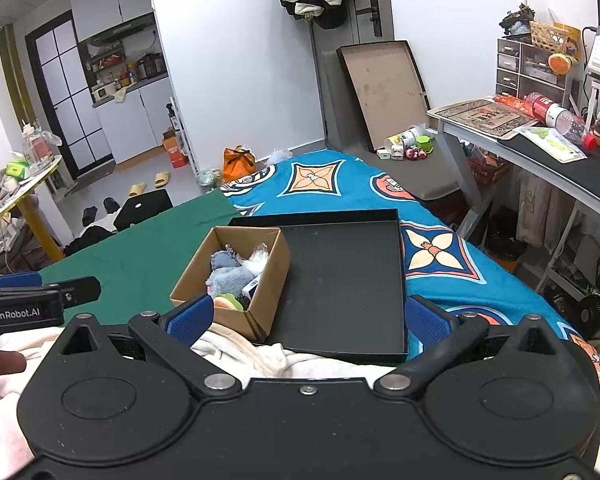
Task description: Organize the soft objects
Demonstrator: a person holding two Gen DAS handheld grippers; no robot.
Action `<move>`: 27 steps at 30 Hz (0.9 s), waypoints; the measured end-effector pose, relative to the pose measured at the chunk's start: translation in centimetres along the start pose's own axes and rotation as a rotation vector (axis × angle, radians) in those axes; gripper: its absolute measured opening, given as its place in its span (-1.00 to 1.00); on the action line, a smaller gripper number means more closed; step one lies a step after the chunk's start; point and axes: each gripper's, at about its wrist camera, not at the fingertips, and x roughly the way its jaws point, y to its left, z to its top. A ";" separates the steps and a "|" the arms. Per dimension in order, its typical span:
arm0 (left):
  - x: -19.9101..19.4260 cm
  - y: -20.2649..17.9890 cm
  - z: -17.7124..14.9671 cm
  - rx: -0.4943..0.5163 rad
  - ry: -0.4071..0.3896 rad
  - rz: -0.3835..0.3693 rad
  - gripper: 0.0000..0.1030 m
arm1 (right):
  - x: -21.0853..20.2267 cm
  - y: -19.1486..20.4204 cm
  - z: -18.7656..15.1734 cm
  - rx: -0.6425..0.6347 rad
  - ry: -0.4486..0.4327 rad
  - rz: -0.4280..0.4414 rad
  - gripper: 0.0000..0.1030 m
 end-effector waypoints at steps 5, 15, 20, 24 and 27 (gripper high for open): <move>-0.1 0.1 0.0 -0.003 0.001 -0.001 0.86 | 0.1 0.2 -0.1 -0.010 0.006 -0.014 1.00; -0.2 -0.1 -0.1 0.003 0.001 -0.005 0.86 | -0.3 0.1 -0.2 -0.001 0.007 -0.015 1.00; -0.3 -0.2 -0.2 0.008 -0.001 -0.007 0.86 | -0.1 0.0 -0.2 0.009 0.009 -0.014 1.00; -0.3 -0.3 -0.3 0.010 -0.001 -0.008 0.86 | -0.2 0.0 -0.4 0.011 0.010 -0.015 1.00; -0.4 -0.4 -0.4 0.010 -0.002 -0.006 0.86 | -0.2 0.1 -0.4 0.011 0.010 -0.017 1.00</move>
